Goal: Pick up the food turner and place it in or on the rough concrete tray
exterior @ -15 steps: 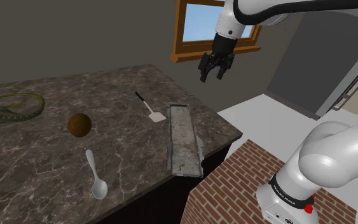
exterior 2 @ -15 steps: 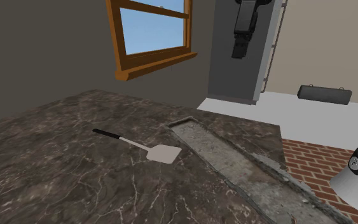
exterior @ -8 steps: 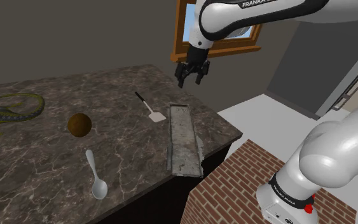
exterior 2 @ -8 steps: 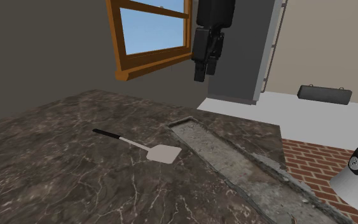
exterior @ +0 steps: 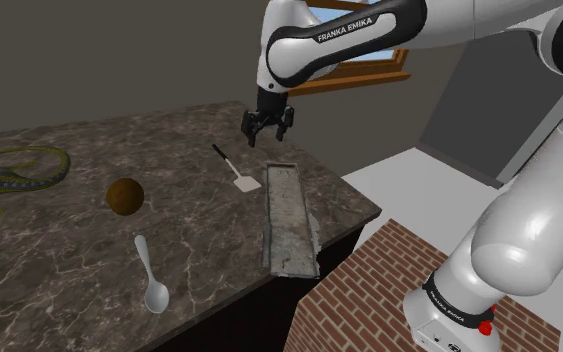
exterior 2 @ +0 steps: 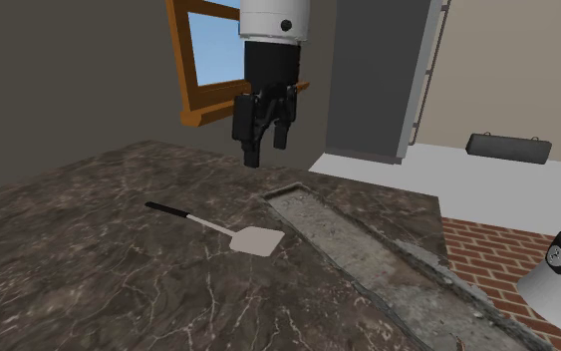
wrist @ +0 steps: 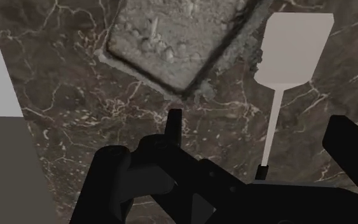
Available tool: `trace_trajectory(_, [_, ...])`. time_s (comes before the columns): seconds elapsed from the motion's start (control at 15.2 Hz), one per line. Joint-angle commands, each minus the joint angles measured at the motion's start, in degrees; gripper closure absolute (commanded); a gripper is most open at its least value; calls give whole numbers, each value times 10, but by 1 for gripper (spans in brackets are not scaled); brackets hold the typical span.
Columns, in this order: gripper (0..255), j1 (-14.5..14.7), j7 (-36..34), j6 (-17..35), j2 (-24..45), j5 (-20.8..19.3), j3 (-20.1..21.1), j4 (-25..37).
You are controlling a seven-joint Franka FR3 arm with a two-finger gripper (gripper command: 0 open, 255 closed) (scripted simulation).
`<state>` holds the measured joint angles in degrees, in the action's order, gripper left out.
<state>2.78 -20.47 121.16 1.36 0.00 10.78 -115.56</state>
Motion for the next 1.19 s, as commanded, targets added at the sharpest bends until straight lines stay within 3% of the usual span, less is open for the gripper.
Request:
trace_trajectory(0.0, [0,6,-18,6,50,-16,4,42])
trace_trajectory(0.53, [0,42,-72,-2,237,-72,2,226])
trace_trajectory(1.12, [0,44,-76,43,265,-79,-2,208])
